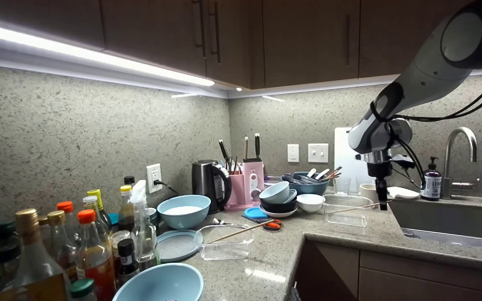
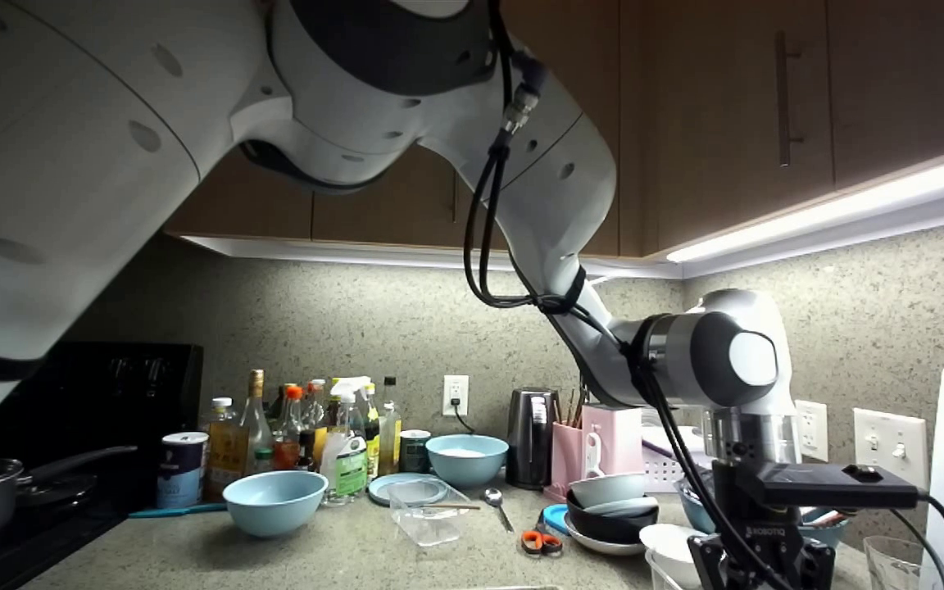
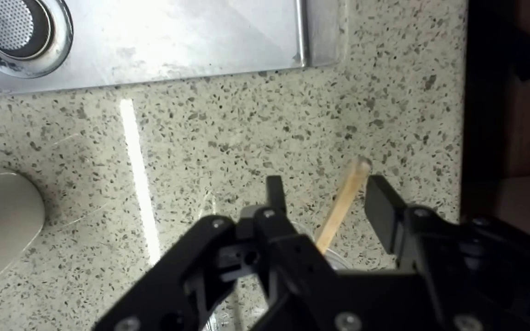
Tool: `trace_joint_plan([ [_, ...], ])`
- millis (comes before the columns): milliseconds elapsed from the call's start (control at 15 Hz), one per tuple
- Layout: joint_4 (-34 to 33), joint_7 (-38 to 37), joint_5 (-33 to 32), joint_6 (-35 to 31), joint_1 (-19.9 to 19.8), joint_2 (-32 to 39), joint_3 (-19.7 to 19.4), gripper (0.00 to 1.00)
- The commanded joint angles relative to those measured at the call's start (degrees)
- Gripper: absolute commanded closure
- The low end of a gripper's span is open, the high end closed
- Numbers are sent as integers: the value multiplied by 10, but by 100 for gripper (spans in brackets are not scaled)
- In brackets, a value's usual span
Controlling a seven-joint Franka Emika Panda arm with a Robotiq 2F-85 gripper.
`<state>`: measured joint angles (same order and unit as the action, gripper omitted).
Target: Move the chopstick from the right bowl to the left bowl
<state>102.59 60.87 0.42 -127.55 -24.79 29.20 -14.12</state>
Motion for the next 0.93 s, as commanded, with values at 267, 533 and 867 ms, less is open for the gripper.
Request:
trace_joint_plan([
  [267, -10, 6, -18, 11, -13, -3, 12, 99],
  [533, 16, -5, -16, 8, -9, -40, 9, 97],
  [867, 46, -24, -20, -14, 0, -97, 0, 97],
])
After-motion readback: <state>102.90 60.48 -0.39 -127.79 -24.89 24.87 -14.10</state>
